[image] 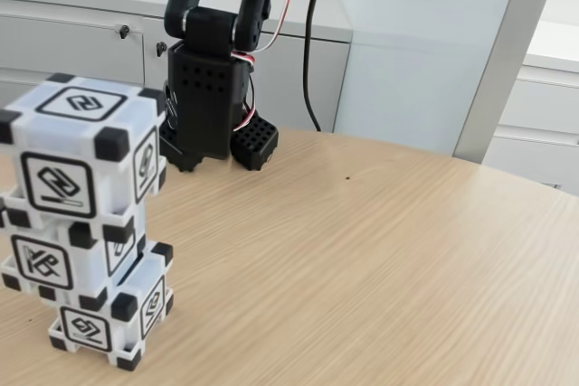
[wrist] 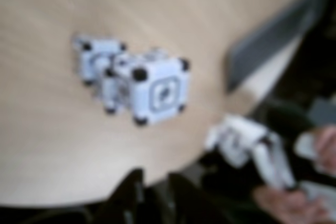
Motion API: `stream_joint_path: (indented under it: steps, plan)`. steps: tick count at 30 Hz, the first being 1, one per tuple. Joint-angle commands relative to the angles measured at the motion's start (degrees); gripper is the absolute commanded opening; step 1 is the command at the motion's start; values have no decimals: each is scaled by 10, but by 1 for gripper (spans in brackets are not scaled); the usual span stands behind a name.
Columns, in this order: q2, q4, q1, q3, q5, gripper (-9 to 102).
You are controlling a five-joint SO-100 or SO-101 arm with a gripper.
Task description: Stack cubes from left to right.
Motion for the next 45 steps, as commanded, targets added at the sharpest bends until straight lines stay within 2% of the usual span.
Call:
stream_joint_path:
  steps: [1,5,13,17,20,23,32,45]
  plan:
    - [52,33,-2,-14,-19,0]
    - [115,33,-30,-13,-39,0]
    - [192,33,-262,-13,-59,0]
    - [213,32,-334,-4,-60,0]
    - [237,24,-367,57,-64,0]
    - [267,18,-378,161,-68,0]
    - [396,-91,-378,458,-90,0]
    - [456,-173,-367,670,-91,0]
